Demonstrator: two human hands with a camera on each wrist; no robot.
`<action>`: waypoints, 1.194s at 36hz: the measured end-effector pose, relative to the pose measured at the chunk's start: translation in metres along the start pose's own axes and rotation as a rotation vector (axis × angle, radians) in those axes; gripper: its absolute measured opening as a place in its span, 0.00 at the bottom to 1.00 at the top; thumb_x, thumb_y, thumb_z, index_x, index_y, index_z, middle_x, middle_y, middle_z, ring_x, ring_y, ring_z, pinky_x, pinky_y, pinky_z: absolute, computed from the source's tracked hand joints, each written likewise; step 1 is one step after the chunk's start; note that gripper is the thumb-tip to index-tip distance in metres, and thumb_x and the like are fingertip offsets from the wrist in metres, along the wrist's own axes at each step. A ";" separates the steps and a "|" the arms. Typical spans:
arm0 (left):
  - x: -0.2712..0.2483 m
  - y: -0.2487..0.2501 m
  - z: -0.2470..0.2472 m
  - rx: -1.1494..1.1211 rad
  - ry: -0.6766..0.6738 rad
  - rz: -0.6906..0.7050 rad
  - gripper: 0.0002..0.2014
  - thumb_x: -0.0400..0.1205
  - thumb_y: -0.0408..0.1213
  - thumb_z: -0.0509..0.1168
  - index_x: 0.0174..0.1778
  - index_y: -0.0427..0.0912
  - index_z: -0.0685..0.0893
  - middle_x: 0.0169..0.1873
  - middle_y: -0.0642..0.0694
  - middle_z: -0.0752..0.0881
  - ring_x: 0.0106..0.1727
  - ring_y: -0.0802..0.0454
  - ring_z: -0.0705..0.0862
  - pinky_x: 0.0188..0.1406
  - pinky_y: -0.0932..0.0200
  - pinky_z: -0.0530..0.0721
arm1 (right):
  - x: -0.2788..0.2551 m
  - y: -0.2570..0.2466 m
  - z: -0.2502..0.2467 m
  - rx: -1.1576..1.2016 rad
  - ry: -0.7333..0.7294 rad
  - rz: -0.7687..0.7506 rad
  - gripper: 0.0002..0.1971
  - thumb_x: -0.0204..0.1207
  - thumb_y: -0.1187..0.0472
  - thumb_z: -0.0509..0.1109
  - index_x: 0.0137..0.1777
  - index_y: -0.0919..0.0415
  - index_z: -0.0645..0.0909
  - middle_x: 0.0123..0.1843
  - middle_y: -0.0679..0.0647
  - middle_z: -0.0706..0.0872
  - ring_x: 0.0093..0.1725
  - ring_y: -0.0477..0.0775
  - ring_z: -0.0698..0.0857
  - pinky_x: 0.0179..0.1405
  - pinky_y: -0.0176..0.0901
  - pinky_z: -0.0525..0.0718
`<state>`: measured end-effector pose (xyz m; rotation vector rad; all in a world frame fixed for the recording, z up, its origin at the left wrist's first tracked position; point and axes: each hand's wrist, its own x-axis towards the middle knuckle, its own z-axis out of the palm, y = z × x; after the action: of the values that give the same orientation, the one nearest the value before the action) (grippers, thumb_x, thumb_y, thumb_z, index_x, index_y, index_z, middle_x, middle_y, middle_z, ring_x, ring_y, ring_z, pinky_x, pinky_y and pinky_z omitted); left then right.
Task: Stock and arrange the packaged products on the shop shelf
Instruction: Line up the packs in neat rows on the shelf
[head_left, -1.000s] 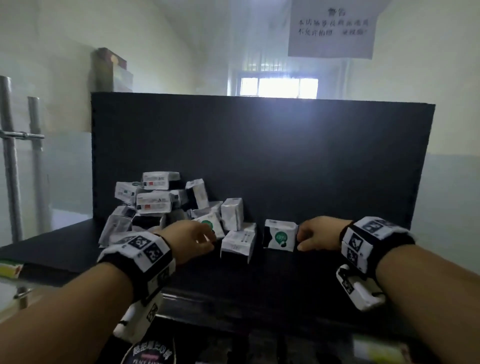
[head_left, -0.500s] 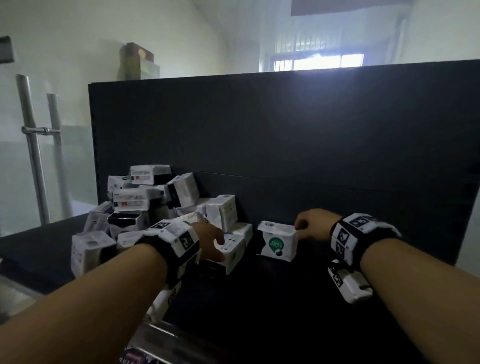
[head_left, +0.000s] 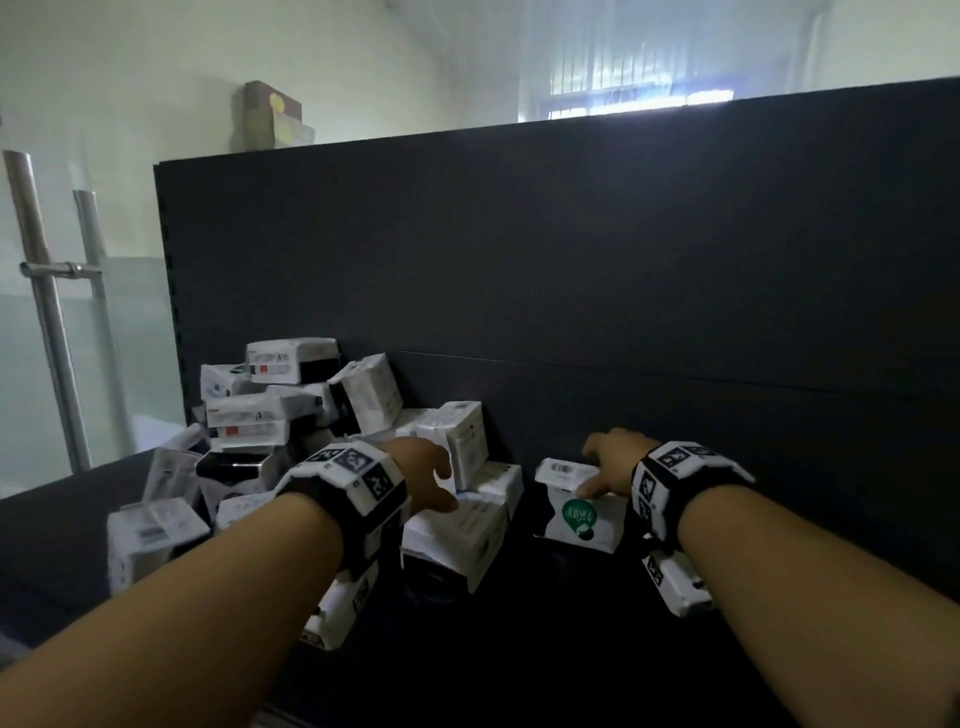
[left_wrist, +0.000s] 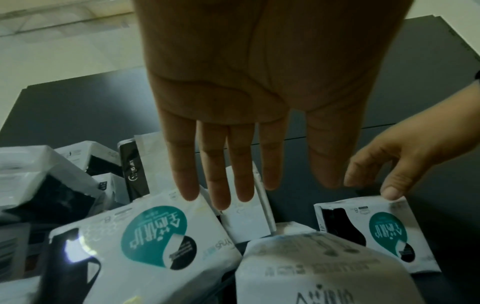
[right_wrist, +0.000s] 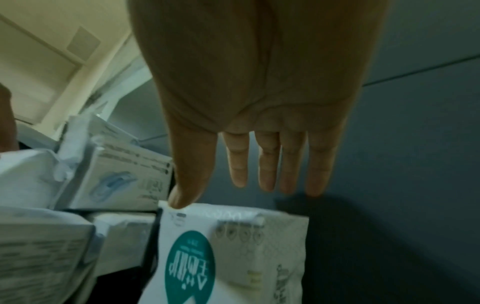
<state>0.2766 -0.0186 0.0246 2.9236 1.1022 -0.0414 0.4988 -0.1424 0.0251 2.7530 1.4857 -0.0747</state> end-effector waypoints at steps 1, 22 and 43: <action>0.003 -0.002 0.000 0.001 0.003 0.003 0.25 0.78 0.55 0.67 0.69 0.49 0.76 0.67 0.49 0.80 0.67 0.49 0.77 0.65 0.58 0.74 | 0.004 0.000 0.001 0.008 -0.005 0.009 0.35 0.72 0.41 0.74 0.75 0.58 0.70 0.71 0.60 0.75 0.65 0.61 0.80 0.64 0.52 0.81; 0.038 0.022 0.017 0.239 -0.181 -0.012 0.46 0.65 0.79 0.58 0.66 0.44 0.77 0.66 0.44 0.80 0.67 0.42 0.77 0.69 0.45 0.73 | -0.008 0.034 0.008 0.166 -0.177 0.136 0.27 0.61 0.35 0.76 0.22 0.54 0.68 0.22 0.48 0.69 0.23 0.49 0.69 0.23 0.38 0.66; -0.002 0.130 0.014 -0.667 -0.536 -0.027 0.16 0.80 0.48 0.67 0.60 0.44 0.81 0.45 0.45 0.89 0.38 0.49 0.88 0.34 0.60 0.86 | -0.086 0.168 0.027 1.202 -0.255 0.274 0.23 0.76 0.53 0.73 0.64 0.71 0.82 0.63 0.69 0.85 0.63 0.69 0.84 0.69 0.64 0.78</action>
<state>0.3610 -0.1181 0.0115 2.1242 0.8472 -0.3573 0.5912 -0.3076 0.0007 3.4485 1.1466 -1.7418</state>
